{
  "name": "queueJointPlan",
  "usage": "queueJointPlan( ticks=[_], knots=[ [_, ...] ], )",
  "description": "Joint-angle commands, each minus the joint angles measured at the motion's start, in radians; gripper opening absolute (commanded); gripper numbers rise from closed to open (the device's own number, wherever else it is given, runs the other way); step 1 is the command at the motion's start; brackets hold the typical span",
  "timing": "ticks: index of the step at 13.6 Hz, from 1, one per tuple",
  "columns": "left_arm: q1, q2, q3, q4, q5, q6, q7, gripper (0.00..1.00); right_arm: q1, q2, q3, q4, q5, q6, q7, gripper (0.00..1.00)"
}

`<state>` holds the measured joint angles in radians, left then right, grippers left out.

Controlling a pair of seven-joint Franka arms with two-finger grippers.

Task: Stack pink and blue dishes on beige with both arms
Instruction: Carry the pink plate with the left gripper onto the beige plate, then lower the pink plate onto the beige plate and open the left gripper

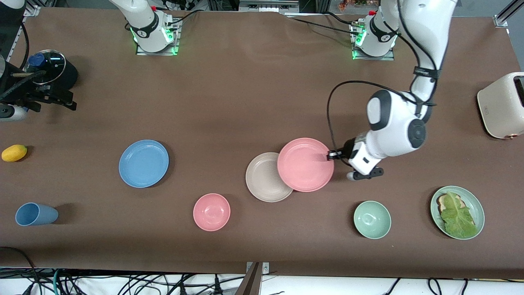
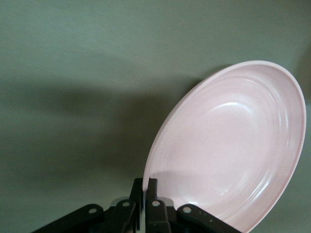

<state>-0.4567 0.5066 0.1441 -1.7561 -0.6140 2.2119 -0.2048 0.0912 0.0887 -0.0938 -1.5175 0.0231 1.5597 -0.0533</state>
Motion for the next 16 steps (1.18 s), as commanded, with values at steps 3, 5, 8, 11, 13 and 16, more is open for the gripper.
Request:
queueJointPlan(
  ticks=[3,5,8,11,13,16],
  knots=[
    [-0.089,0.142,0.015,0.168,-0.027,0.035,-0.212,0.00,-0.008,0.005,0.003,0.020,0.000,-0.010,0.006,1.00],
    [-0.129,0.188,0.014,0.188,-0.027,0.115,-0.266,0.00,-0.008,0.005,0.003,0.020,0.000,-0.003,0.006,1.00],
    [-0.157,0.245,0.014,0.246,-0.027,0.140,-0.341,0.00,-0.013,0.019,0.000,0.025,-0.008,0.000,-0.003,1.00],
    [-0.171,0.270,0.014,0.260,-0.027,0.164,-0.358,0.00,-0.013,0.020,-0.001,0.028,-0.011,0.011,0.003,1.00],
    [-0.169,0.273,0.014,0.260,-0.026,0.166,-0.357,0.00,-0.024,0.026,-0.001,0.026,-0.011,0.010,0.003,1.00],
    [-0.169,0.276,0.015,0.259,-0.015,0.166,-0.338,0.00,-0.028,0.026,-0.001,0.026,-0.008,0.006,0.003,1.00]
  ],
)
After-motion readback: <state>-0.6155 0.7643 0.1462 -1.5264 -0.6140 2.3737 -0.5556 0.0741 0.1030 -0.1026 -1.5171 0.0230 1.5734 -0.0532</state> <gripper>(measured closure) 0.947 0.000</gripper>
